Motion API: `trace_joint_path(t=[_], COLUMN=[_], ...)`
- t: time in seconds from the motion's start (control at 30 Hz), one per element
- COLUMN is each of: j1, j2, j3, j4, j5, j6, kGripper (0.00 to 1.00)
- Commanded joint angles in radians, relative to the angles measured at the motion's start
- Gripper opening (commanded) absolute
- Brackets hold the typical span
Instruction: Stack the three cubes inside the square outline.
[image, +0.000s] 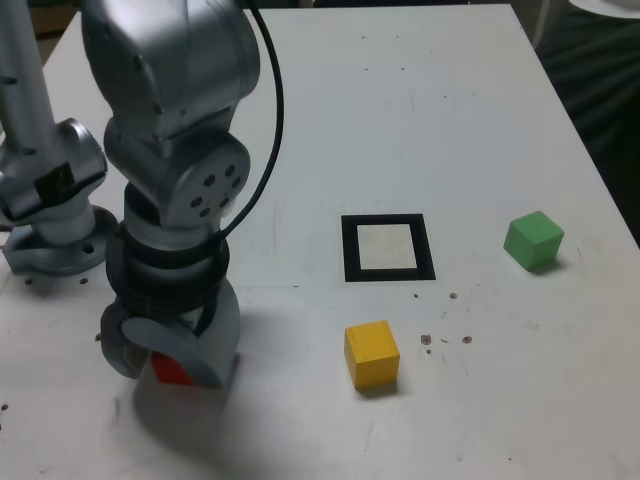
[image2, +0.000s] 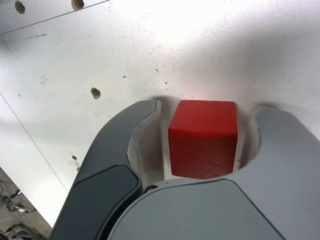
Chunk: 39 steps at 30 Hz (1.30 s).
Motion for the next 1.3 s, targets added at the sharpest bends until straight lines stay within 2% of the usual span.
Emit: trace_joint_path(t=[0.0, 0.33, 0.57, 0.8, 1.27], j1=[0.002, 0.005, 0.044, 0.152, 0.388], j2=[0.001, -0.010, -0.015, -0.003, 0.088], j3=[-0.001, -0.011, -0.088, -0.190, -0.455], j4=[-0.001, 0.012, 0.111, 0.192, 0.378], j5=[0.001, 0.017, 0.085, 0.132, 0.176], j6=[0.002, 0.002, 0.023, 0.130, 0.364], kGripper=[0.32, 0.32, 0.32, 0.32, 0.33])
